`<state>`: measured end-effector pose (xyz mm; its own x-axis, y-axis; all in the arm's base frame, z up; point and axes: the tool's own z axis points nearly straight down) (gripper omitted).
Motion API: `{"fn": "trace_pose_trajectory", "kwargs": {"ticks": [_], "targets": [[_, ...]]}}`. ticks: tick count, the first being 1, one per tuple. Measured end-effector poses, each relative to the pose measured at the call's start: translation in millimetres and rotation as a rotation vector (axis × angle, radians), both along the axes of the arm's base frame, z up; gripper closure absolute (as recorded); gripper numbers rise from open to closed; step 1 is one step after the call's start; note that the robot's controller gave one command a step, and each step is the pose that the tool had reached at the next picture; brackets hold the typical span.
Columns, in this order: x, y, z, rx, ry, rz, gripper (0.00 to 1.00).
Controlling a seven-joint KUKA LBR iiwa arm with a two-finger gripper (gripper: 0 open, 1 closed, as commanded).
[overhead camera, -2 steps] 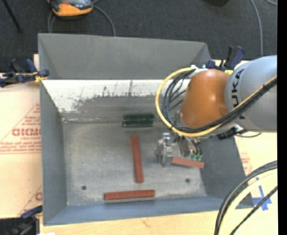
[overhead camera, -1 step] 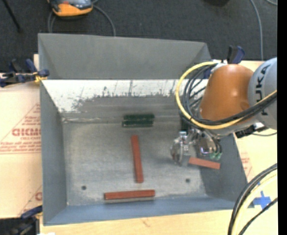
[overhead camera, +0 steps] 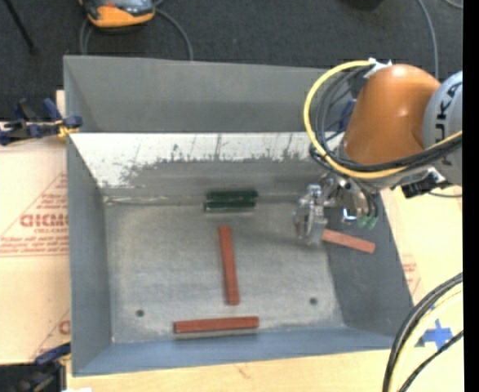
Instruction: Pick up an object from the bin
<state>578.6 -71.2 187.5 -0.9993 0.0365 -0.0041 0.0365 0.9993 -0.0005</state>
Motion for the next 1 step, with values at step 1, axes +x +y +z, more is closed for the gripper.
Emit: {"fn": "trace_pose_trajectory", "kwargs": {"ticks": [1], "targets": [[-0.1, -2.6, 54.4, 0.002, 0.005, -0.026, 1.00]]}}
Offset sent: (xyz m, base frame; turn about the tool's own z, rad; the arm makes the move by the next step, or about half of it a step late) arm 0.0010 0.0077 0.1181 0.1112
